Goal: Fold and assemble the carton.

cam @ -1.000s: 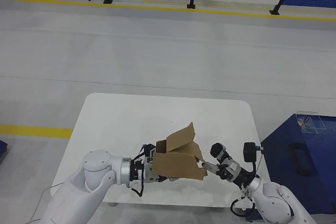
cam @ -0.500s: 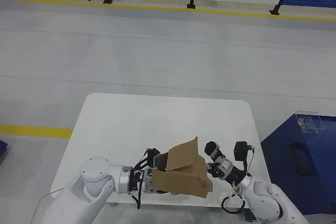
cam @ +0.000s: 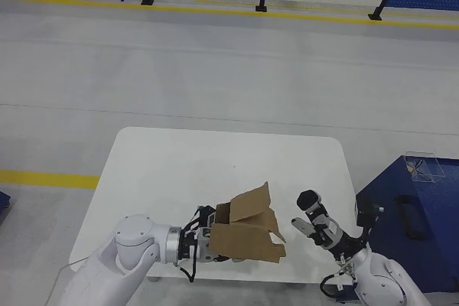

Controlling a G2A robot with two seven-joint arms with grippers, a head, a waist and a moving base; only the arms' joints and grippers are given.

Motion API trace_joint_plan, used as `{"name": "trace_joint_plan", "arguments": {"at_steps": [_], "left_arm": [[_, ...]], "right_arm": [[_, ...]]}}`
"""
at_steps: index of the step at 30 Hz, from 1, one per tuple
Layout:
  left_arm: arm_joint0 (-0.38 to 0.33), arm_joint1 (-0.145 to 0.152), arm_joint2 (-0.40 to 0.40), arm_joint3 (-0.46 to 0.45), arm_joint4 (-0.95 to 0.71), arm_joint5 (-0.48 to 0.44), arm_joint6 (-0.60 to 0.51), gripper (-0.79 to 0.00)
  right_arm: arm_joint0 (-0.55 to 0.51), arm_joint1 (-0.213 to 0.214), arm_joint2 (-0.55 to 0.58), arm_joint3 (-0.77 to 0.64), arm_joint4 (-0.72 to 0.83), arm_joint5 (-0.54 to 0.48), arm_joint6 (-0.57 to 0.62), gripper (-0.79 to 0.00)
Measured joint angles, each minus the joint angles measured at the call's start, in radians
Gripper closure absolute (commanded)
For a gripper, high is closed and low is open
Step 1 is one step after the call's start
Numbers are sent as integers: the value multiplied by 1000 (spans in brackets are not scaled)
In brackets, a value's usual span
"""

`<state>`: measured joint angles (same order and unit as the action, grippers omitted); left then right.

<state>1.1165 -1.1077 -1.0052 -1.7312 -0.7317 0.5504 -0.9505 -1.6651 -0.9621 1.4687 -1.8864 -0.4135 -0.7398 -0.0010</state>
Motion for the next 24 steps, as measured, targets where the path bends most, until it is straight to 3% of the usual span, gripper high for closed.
{"name": "trace_joint_plan", "arguments": {"at_steps": [6, 24], "left_arm": [[-9, -2, 15, -7, -12, 17, 6, 0], [-1, 2, 41, -23, 16, -8, 13, 0]], "right_arm": [[-31, -7, 7, -31, -71, 5, -30, -785], [57, -37, -121, 47, -147, 58, -13, -785]]}}
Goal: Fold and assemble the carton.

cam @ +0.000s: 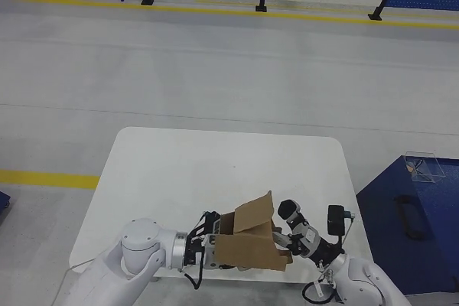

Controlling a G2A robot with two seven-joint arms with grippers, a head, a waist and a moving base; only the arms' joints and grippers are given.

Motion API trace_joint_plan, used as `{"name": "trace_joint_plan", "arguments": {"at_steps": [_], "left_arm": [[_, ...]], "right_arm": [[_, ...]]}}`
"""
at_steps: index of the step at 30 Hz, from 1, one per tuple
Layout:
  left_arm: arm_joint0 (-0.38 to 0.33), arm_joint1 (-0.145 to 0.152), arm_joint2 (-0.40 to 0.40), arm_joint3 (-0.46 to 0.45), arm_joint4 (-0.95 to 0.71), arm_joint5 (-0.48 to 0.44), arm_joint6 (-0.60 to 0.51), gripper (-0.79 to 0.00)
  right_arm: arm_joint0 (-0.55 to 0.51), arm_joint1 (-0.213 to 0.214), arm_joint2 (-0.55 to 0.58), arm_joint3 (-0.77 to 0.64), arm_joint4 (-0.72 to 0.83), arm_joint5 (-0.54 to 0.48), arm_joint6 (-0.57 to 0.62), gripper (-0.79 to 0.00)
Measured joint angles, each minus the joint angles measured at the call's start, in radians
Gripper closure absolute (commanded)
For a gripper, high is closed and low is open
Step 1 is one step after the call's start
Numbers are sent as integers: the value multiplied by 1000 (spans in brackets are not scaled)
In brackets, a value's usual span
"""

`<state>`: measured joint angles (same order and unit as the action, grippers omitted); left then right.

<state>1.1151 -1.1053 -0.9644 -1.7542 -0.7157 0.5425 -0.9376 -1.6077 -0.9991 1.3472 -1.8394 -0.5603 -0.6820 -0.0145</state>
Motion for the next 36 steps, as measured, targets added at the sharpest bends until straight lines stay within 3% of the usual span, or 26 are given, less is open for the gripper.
{"name": "trace_joint_plan", "arguments": {"at_steps": [18, 31, 36], "left_arm": [[-36, -2, 6, 28, -25, 14, 5, 0], [-36, -2, -31, 57, -116, 12, 27, 0], [-29, -2, -50, 52, -159, 18, 42, 0]], "right_arm": [[31, -10, 7, 19, 43, 4, 48, -785], [-22, -4, 100, 18, 121, -37, 82, -785], [-24, -6, 70, 39, 90, -17, 134, -785]]}}
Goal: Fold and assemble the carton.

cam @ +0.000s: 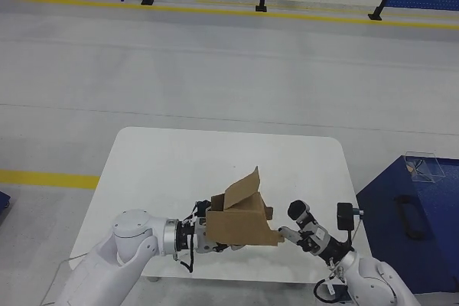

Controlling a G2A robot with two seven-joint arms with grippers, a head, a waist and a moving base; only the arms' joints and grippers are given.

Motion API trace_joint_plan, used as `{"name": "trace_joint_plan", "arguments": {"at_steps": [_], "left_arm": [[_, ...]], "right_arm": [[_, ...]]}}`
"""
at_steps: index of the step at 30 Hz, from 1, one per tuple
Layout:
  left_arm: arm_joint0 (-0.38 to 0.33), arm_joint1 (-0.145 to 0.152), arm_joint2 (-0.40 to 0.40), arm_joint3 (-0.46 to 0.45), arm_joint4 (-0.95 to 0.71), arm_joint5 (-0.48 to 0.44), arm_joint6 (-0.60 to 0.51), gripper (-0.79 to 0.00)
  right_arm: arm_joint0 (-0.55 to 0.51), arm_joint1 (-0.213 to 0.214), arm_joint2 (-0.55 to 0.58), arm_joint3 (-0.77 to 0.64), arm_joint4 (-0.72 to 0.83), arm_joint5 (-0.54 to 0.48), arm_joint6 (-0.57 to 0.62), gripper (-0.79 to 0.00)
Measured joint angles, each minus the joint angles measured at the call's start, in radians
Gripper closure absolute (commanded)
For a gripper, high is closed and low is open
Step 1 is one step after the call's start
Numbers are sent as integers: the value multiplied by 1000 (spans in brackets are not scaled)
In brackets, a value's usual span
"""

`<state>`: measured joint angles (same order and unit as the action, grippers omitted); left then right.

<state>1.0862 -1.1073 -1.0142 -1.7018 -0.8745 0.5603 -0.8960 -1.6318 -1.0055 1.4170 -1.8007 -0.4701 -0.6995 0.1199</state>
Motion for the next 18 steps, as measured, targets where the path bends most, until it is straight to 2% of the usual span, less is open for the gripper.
{"name": "trace_joint_plan", "arguments": {"at_steps": [10, 18], "left_arm": [[6, 1, 9, -5, -1, 5, 0, 0], [4, 1, 8, 16, -10, -2, -16, 0]], "right_arm": [[51, -24, -140, 37, -76, 26, -9, -785], [47, -25, -105, 40, -56, 19, -47, -785]]}}
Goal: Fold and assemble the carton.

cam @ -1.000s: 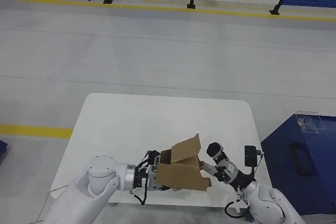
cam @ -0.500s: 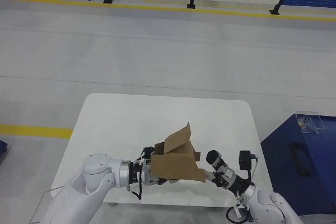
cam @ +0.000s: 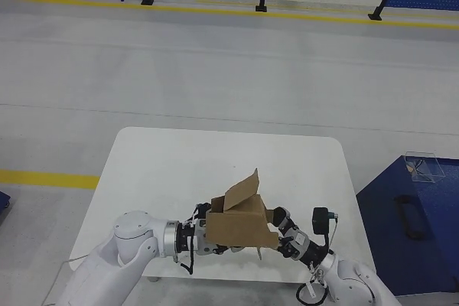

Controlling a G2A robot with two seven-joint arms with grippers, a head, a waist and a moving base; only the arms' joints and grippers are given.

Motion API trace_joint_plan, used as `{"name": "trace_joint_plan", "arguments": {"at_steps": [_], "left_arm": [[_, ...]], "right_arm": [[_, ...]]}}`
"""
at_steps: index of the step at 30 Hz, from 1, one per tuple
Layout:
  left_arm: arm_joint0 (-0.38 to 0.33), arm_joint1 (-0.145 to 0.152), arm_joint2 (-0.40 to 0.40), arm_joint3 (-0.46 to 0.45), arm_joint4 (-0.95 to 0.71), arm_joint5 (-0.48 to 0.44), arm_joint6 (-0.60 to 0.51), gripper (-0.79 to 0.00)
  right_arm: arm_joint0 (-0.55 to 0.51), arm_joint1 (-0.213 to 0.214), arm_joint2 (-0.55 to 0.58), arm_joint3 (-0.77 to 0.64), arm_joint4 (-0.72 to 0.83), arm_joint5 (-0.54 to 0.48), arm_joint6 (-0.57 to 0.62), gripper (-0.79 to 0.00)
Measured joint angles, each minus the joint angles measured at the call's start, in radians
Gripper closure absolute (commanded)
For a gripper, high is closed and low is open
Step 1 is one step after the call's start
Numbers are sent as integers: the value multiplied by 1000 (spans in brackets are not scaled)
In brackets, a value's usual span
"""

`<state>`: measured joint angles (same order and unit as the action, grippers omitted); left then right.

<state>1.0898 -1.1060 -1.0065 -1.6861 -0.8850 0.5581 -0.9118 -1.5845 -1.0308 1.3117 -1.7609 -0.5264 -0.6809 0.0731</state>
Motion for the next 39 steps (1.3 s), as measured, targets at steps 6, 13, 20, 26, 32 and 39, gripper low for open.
{"name": "trace_joint_plan", "arguments": {"at_steps": [6, 13, 20, 26, 32, 39], "left_arm": [[1, 3, -5, 3, 1, 5, -11, 0], [-6, 3, 4, 10, -2, 20, -24, 0], [-20, -1, 26, 23, -4, 31, -28, 0], [-32, -2, 36, 33, 2, 34, -31, 0], [-34, -2, 34, 34, -2, 27, -29, 0], [-34, -2, 34, 34, -1, 27, -29, 0]], "right_arm": [[-29, 5, 66, -39, 24, -5, -13, -785], [-20, 4, 99, -78, 44, 31, -2, -785], [27, -6, 45, -76, 21, 77, 32, -785], [72, -15, -3, -56, 8, 102, 52, -785], [87, -20, -7, -53, 15, 101, 52, -785], [94, -23, -6, -42, 30, 99, 65, -785]]}}
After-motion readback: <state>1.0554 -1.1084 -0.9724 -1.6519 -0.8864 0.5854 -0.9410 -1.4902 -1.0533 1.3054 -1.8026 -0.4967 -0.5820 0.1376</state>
